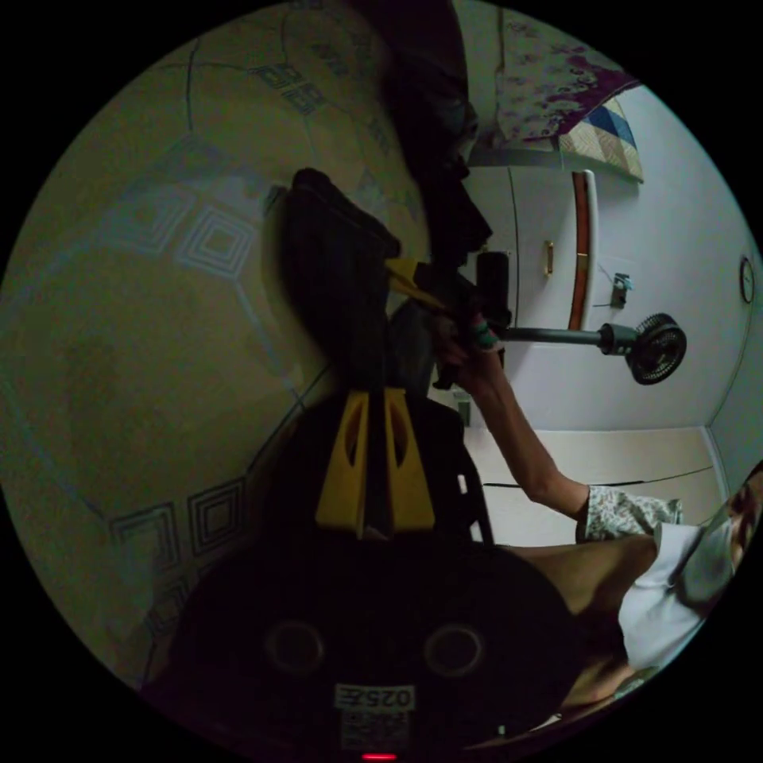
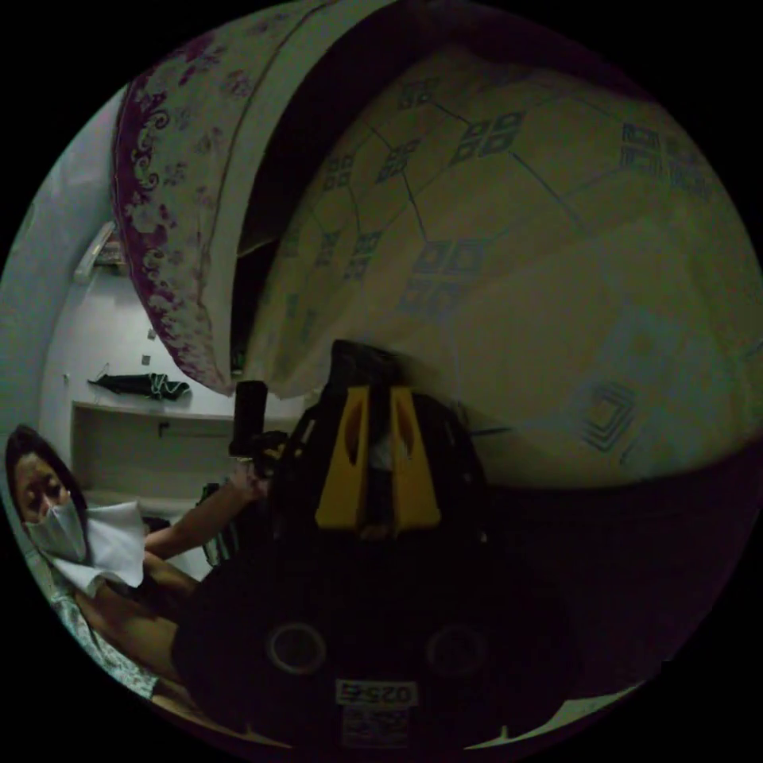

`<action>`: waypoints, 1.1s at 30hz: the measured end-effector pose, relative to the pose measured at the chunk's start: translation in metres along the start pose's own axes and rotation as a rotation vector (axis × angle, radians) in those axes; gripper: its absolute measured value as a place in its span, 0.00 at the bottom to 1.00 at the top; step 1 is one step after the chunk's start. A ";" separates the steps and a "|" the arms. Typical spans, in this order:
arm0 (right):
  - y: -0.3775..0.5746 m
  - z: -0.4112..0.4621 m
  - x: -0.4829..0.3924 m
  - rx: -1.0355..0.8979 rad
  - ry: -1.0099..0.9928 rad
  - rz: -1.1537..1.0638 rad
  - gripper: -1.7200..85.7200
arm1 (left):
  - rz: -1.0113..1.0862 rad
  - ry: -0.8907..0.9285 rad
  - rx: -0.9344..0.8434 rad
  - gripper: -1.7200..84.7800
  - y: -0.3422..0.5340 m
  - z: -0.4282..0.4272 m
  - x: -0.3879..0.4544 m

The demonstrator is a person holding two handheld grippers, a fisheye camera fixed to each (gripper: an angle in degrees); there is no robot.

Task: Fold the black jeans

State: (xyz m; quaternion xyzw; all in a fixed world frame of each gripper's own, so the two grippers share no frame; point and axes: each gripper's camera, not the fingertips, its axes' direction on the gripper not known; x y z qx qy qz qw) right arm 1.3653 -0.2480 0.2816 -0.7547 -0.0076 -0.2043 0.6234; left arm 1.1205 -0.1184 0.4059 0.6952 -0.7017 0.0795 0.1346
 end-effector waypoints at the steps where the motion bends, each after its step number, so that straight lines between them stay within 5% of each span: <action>1: 0.001 0.001 0.001 0.004 -0.031 -0.006 0.03 | 0.007 -0.003 -0.001 0.01 0.001 -0.001 0.000; 8: 0.044 -0.081 -0.061 0.313 -0.219 -0.054 0.01 | 0.150 0.039 0.111 0.03 0.027 -0.047 0.034; 13: 0.066 -0.187 -0.124 0.345 0.292 -0.023 0.01 | 0.320 -0.017 0.228 0.05 0.047 -0.097 0.096; 16: 0.058 -0.204 -0.098 0.194 0.582 0.028 0.01 | 0.389 -0.085 0.187 0.06 0.067 -0.098 0.127; 21: 0.050 -0.153 0.032 -0.070 0.573 0.246 0.01 | 0.429 -0.346 -0.008 0.04 0.119 -0.050 0.136; 25: 0.063 -0.169 0.043 0.104 0.408 0.358 0.01 | 0.289 -0.374 -0.115 0.03 0.168 -0.037 0.108; 30: 0.051 -0.219 -0.048 0.275 0.155 -0.004 0.01 | 0.146 -0.296 0.079 0.03 0.251 -0.086 0.089; 33: 0.053 -0.234 -0.090 0.313 0.250 -0.158 0.01 | 0.095 -0.348 0.172 0.02 0.292 -0.110 0.086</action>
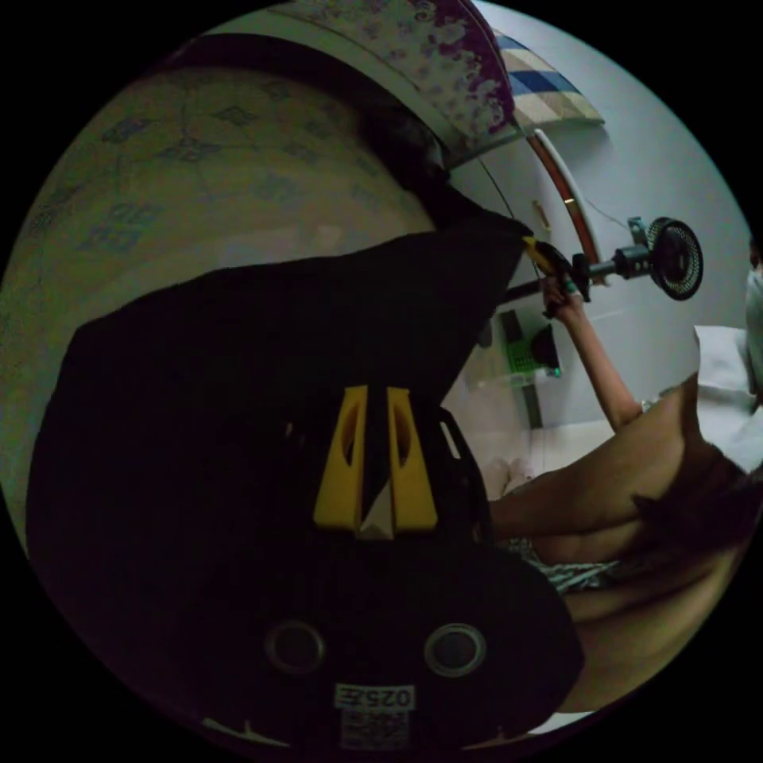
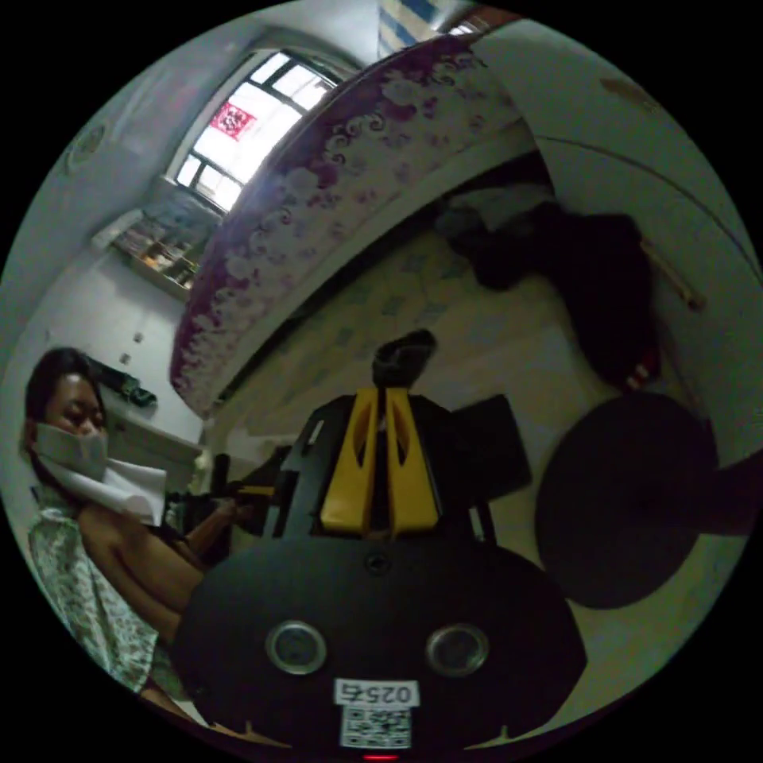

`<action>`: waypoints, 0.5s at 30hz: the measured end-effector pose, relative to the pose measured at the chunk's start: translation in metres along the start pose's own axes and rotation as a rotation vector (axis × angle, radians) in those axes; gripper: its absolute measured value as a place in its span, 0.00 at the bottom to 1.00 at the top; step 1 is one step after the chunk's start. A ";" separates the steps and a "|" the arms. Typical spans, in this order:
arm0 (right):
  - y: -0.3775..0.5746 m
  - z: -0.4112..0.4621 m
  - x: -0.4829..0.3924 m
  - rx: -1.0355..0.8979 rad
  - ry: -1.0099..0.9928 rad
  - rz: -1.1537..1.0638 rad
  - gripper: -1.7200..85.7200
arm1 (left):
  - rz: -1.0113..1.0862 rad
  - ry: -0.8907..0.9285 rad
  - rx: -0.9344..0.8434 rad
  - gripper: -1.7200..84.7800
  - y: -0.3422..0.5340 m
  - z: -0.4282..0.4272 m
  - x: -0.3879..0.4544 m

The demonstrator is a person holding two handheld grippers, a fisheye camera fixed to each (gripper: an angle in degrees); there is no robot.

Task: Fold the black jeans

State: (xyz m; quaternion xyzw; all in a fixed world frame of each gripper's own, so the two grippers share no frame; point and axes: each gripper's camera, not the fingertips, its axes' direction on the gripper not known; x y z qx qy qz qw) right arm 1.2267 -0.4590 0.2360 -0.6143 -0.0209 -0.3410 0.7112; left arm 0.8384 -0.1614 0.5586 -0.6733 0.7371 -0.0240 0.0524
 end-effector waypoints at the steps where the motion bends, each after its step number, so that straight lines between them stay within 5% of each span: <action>1: 0.000 0.000 0.000 -0.019 0.052 -0.007 0.01 | -0.008 -0.006 0.010 0.02 0.007 -0.003 -0.002; 8: 0.028 0.070 0.122 -0.365 0.241 0.283 0.01 | -0.112 -0.007 -0.070 0.03 0.059 0.010 -0.020; 13: 0.051 0.049 0.164 -0.230 0.094 0.462 0.05 | -0.150 -0.067 0.005 0.06 0.107 -0.028 -0.003; 15: 0.063 0.029 0.168 -0.183 0.077 0.463 0.11 | -0.270 -0.124 0.187 0.09 0.159 -0.074 -0.001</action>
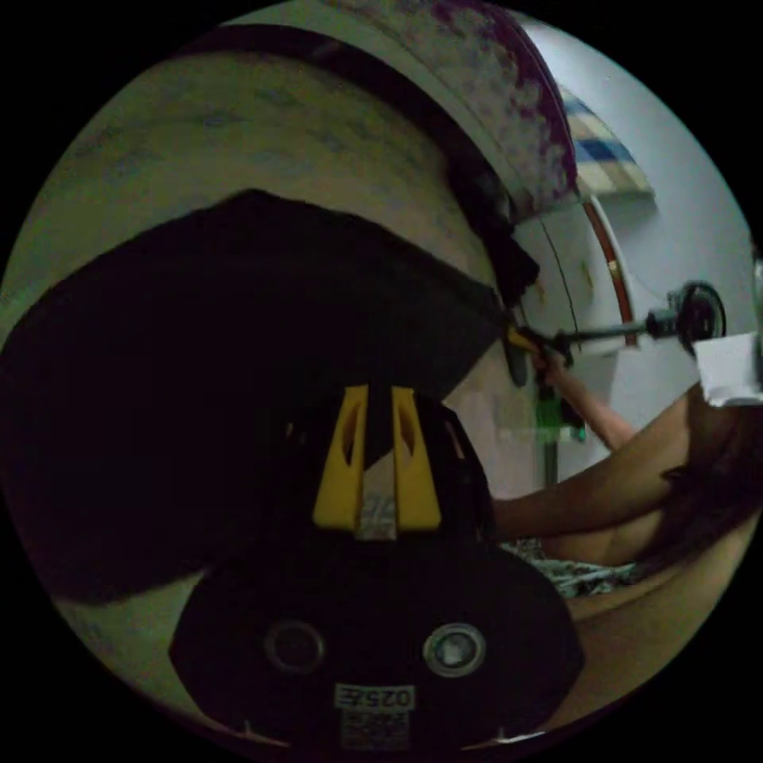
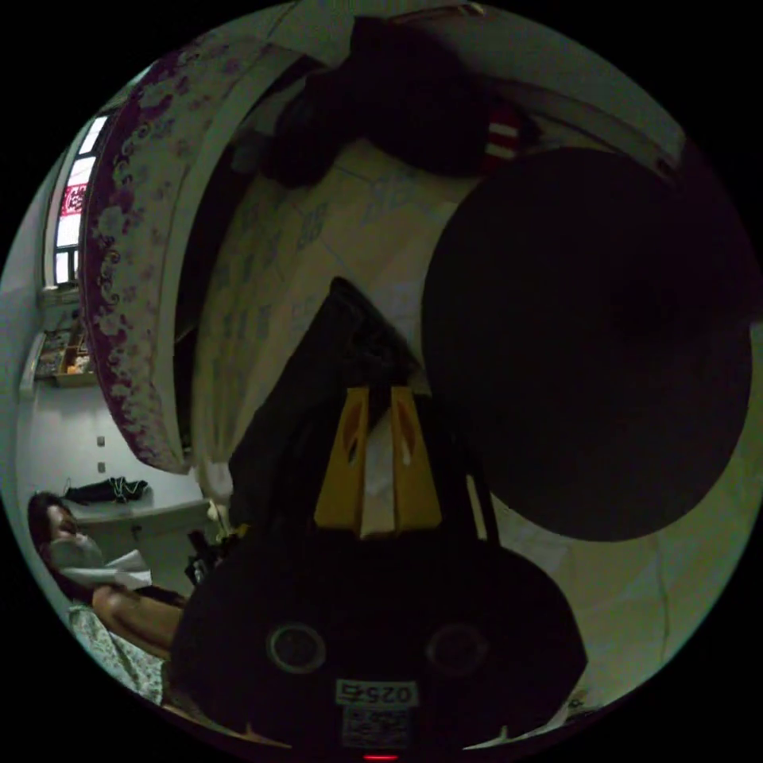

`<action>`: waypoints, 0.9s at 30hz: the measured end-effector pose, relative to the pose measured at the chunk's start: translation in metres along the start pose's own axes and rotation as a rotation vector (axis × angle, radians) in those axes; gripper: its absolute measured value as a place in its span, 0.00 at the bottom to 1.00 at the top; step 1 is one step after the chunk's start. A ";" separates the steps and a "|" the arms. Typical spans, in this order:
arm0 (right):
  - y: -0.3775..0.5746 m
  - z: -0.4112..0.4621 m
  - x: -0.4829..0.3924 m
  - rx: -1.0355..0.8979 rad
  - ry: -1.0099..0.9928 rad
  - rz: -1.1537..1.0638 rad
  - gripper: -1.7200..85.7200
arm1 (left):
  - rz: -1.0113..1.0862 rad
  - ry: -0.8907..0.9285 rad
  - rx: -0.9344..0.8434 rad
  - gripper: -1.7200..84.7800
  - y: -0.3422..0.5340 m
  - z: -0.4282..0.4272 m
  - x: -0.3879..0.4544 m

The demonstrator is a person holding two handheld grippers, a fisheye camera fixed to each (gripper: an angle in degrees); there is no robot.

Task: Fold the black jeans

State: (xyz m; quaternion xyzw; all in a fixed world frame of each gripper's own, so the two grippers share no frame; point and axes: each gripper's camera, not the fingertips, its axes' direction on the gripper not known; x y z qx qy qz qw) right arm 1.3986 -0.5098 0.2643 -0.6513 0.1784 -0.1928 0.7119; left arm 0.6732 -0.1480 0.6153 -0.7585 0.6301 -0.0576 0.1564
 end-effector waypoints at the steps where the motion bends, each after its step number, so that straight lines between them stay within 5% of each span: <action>1: 0.004 -0.003 0.002 0.001 -0.016 -0.007 0.13 | -0.048 -0.006 0.055 0.11 0.013 -0.015 -0.007; 6: 0.046 -0.012 0.027 0.051 -0.112 0.007 0.21 | -0.696 -0.007 0.587 0.18 0.188 -0.125 -0.087; 9: 0.050 -0.017 0.055 0.153 -0.261 0.044 0.21 | -0.916 -0.013 0.764 0.19 0.269 -0.142 -0.106; 15: 0.037 -0.024 0.098 0.263 -0.464 0.097 0.18 | -0.976 0.130 0.978 0.14 0.297 -0.129 -0.155; 22: 0.022 -0.020 0.133 0.266 -0.711 0.218 0.03 | -0.917 0.110 0.933 0.04 0.260 -0.125 -0.167; 25: -0.001 -0.040 0.090 0.251 -0.861 0.099 0.02 | -0.762 0.087 0.882 0.03 0.234 -0.155 -0.145; 27: -0.010 -0.092 0.029 0.231 -0.793 -0.196 0.02 | -0.608 0.077 0.935 0.02 0.224 -0.182 -0.110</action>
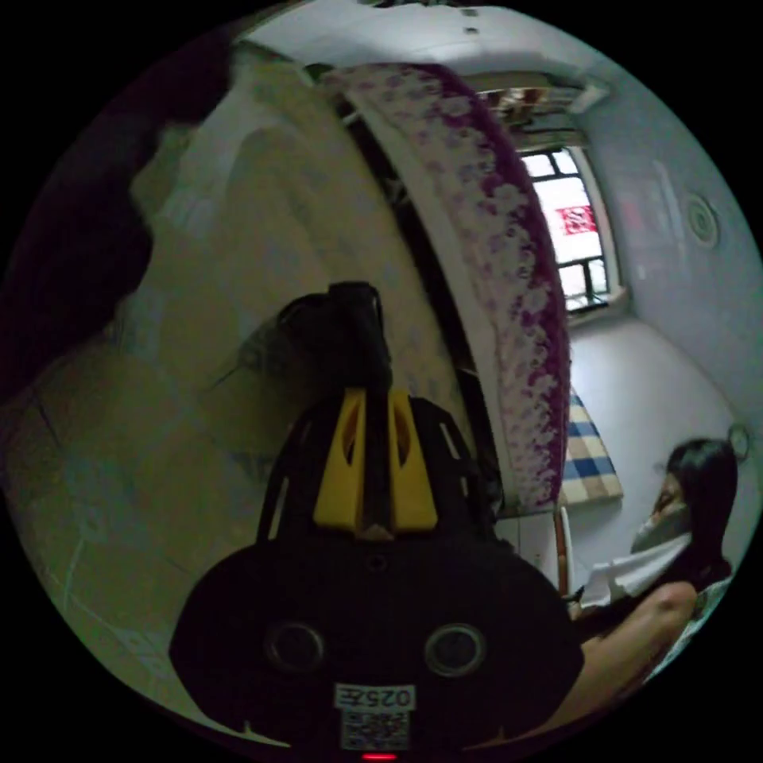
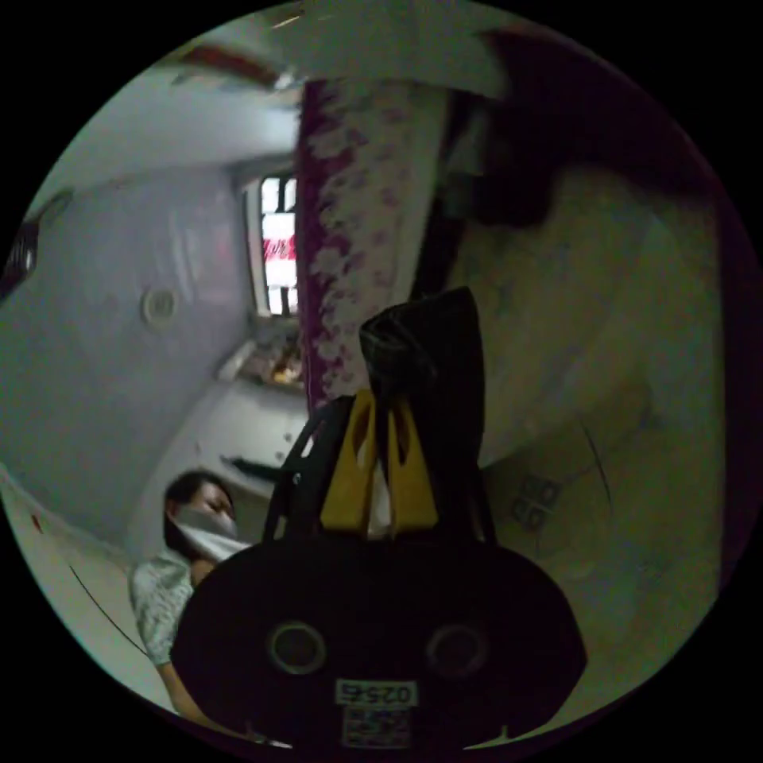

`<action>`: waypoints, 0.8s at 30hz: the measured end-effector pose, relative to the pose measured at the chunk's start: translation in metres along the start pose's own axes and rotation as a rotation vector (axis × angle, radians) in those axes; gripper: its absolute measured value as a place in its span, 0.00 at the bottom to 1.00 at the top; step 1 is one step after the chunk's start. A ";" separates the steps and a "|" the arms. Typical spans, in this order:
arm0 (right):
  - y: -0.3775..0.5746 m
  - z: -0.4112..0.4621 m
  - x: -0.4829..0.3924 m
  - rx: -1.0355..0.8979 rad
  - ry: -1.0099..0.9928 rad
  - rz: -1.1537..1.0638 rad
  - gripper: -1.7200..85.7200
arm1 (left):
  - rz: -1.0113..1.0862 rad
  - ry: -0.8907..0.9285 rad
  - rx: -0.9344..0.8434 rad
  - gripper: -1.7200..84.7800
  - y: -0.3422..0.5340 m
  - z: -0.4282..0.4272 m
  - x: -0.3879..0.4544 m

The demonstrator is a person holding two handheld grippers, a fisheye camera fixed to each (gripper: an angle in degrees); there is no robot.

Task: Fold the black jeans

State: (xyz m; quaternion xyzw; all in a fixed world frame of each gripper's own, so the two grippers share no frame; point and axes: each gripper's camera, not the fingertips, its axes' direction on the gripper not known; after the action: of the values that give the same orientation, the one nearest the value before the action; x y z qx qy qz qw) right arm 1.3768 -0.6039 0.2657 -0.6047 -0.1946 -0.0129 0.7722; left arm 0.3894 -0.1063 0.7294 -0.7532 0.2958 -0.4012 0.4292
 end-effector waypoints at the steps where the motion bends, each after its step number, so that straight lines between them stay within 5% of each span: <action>1: -0.003 0.000 -0.017 -0.019 0.025 -0.065 0.02 | 0.040 0.001 0.018 0.02 0.002 -0.005 0.009; 4: -0.010 -0.016 -0.045 -0.044 0.177 -0.111 0.02 | 0.070 -0.032 0.045 0.02 0.017 -0.020 0.017; 11: 0.003 -0.064 0.100 -0.139 0.483 0.202 0.15 | -0.177 -0.199 -0.179 0.05 0.094 0.002 -0.097; 16: 0.026 -0.086 0.107 -0.022 0.326 0.127 0.20 | -0.279 -0.223 -0.125 0.04 0.138 -0.025 -0.079; 19: 0.036 -0.083 0.102 -0.037 0.343 0.090 0.21 | 0.071 -0.309 -0.199 0.06 0.151 0.012 -0.001; 22: 0.042 -0.086 0.112 0.028 0.324 0.110 0.20 | 0.478 -0.001 -0.322 0.08 0.148 0.119 0.091; 24: 0.047 -0.096 0.126 0.121 0.248 0.163 0.20 | 0.621 0.331 -0.598 0.08 0.158 0.240 0.168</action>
State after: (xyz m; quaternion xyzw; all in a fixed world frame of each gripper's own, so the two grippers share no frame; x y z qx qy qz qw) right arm 1.5323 -0.6541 0.2433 -0.5645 -0.0483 -0.0131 0.8239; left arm 0.6641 -0.2124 0.5745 -0.6456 0.6746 -0.2656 0.2399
